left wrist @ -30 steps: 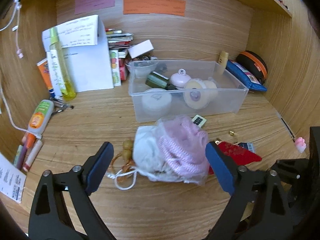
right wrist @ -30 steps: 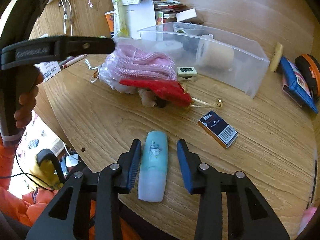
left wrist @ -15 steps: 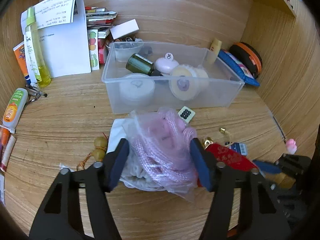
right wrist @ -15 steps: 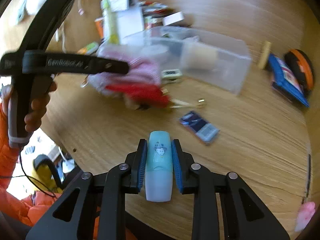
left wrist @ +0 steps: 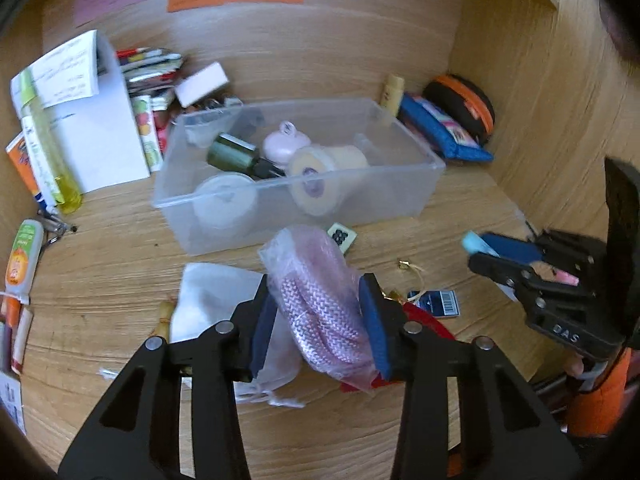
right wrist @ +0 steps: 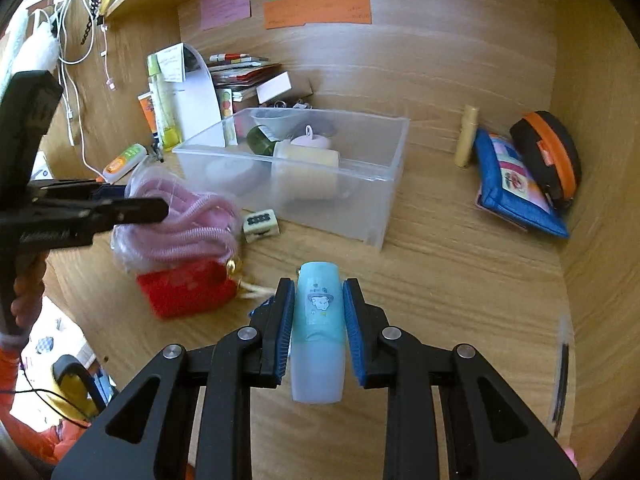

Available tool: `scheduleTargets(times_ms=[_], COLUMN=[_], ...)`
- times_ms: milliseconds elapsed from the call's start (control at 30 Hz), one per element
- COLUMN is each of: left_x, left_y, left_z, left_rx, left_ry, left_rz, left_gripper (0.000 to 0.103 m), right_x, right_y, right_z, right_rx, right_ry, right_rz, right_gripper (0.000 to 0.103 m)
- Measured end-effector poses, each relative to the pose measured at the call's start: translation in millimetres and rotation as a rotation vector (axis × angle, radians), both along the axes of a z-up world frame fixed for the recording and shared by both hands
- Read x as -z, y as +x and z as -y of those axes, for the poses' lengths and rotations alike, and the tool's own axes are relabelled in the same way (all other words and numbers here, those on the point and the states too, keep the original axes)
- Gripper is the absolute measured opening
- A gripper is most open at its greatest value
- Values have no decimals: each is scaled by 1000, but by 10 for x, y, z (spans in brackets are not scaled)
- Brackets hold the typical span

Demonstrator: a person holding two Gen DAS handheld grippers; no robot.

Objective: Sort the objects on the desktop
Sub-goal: 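Grasp the pink bagged rope with the left tool while the right tool grasps the light-blue tube bottle, then carry both items over the bin and open the right tool to drop the tube bottle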

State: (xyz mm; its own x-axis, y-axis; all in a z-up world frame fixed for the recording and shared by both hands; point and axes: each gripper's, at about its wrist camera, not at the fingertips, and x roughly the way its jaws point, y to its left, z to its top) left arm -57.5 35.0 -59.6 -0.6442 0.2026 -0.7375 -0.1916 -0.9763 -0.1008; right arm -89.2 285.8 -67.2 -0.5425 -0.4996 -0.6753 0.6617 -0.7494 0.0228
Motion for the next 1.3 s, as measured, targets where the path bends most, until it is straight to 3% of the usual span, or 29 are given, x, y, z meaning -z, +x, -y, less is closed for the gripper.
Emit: scheduleTargets(times_ms=[100, 333, 533, 633, 767, 1300], left_x=[118, 285, 278, 231, 99, -259], left_y=[-95, -301, -351, -301, -247, -229], left_z=[-119, -171, -179, -217, -222, 113], left_rx=[21, 8, -13, -11, -16, -34], left_ry=[-30, -15, 14, -14, -42, 34], left_rz=[36, 92, 50, 18, -35, -106], left_gripper=[41, 41, 32, 28, 27, 25], right_x=[46, 119, 118, 80, -21, -408], right_y=[-71, -169, -187, -188, -207, -290], right_z=[66, 145, 192, 187, 173, 266], right_rx=[-17, -58, -77, -76, -70, -52], right_ry=[2, -2, 4, 0, -15, -49], right_rz=[15, 45, 42, 33, 16, -61], right_gripper=[22, 22, 22, 22, 22, 22])
